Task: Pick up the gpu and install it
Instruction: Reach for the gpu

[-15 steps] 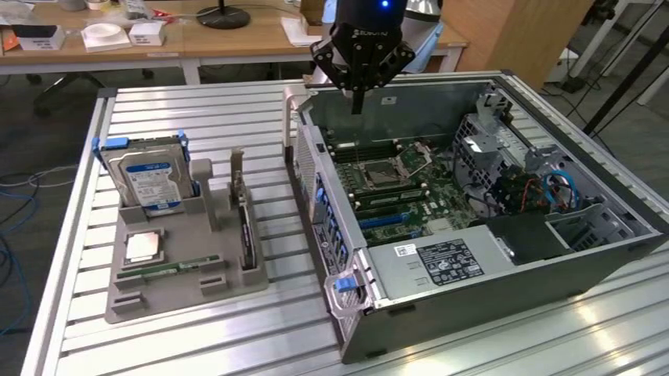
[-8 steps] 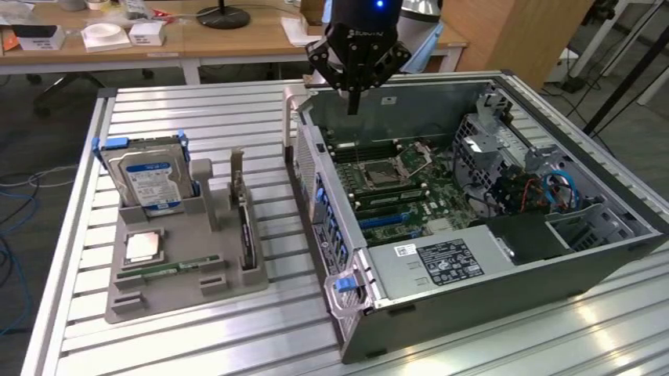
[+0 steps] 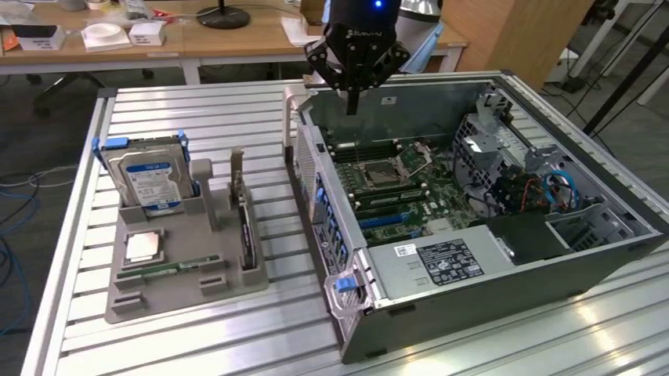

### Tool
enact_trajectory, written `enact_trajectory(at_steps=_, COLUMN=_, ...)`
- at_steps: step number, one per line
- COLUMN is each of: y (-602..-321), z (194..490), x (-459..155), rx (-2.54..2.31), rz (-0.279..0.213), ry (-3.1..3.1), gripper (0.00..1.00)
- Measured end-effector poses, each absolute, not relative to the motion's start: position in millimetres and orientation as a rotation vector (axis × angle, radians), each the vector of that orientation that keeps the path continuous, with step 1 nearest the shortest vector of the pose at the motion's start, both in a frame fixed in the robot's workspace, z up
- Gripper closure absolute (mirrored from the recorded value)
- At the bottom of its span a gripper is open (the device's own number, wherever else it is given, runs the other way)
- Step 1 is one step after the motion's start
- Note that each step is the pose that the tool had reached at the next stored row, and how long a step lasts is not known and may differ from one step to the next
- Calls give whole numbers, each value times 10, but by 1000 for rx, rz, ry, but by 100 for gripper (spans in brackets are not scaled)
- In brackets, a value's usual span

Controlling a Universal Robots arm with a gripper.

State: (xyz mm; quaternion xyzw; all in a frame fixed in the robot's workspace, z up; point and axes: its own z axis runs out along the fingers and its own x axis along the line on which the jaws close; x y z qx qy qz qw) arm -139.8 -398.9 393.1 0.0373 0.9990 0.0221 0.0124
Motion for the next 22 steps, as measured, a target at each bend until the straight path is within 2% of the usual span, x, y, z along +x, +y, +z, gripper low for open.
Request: enact_trajectory(at_steps=22, y=-3989, z=3927, x=-1451, rx=117, rz=69, ry=3114, gripper=89)
